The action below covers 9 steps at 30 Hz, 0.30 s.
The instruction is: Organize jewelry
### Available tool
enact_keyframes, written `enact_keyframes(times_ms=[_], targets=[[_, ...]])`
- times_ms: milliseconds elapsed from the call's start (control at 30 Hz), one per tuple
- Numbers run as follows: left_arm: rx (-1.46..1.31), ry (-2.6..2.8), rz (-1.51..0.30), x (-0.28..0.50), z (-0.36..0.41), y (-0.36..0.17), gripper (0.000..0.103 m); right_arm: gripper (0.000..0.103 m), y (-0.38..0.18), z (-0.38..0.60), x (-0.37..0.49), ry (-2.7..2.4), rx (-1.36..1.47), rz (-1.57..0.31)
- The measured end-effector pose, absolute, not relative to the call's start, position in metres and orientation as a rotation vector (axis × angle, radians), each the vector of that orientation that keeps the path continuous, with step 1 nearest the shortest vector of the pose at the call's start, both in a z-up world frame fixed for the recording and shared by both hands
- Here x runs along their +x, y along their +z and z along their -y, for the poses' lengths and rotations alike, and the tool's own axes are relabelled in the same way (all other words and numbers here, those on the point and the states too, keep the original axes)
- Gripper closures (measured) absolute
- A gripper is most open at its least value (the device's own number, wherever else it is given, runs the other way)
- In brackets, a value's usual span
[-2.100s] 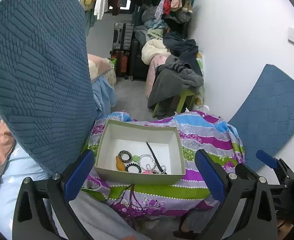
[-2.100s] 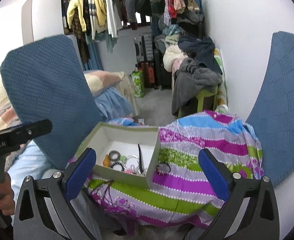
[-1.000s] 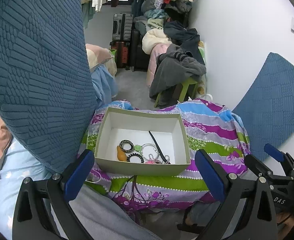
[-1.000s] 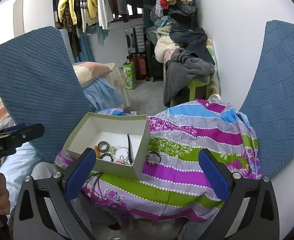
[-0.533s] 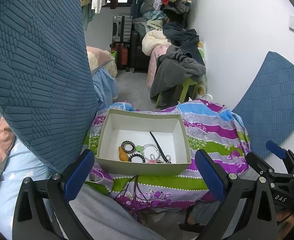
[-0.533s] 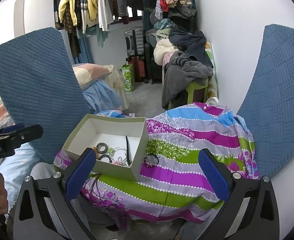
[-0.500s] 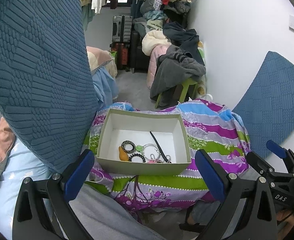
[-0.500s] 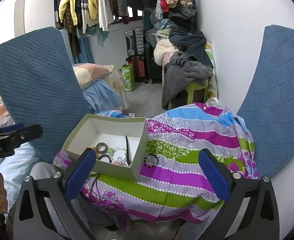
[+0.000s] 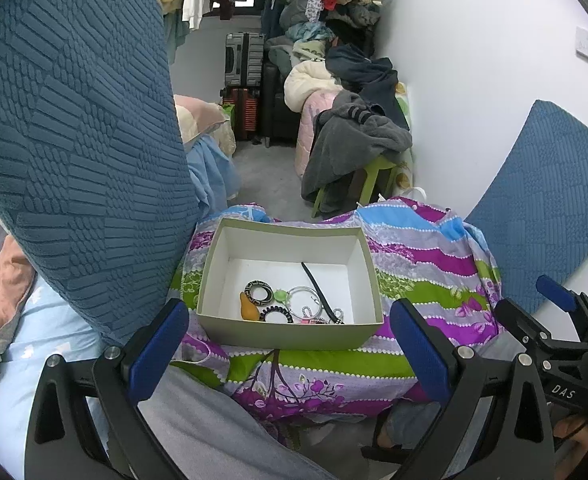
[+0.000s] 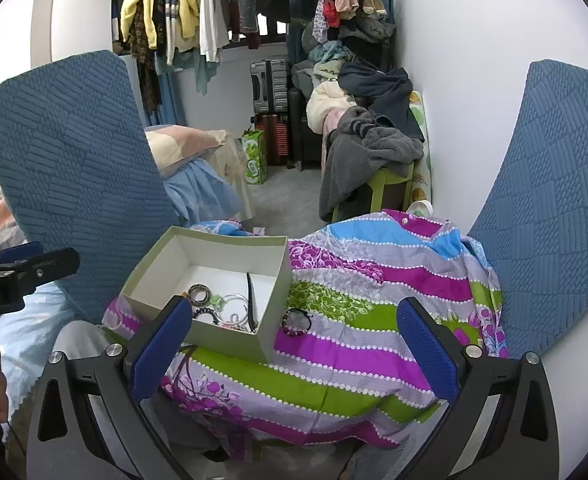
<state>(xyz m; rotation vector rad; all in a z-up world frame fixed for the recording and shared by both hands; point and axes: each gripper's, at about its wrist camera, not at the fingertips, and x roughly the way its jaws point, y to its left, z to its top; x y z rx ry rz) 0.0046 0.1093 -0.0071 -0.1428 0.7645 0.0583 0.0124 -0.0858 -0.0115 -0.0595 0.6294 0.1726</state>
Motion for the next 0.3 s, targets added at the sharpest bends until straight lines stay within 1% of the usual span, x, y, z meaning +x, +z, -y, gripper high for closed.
enact_keyframes(times_ms=[300], targets=[[-0.14,0.055,-0.761,0.0019,-0.1049,-0.0057,0.002,0.0,-0.0109,0.088,0.0113,0.169,-0.074,-0.63]])
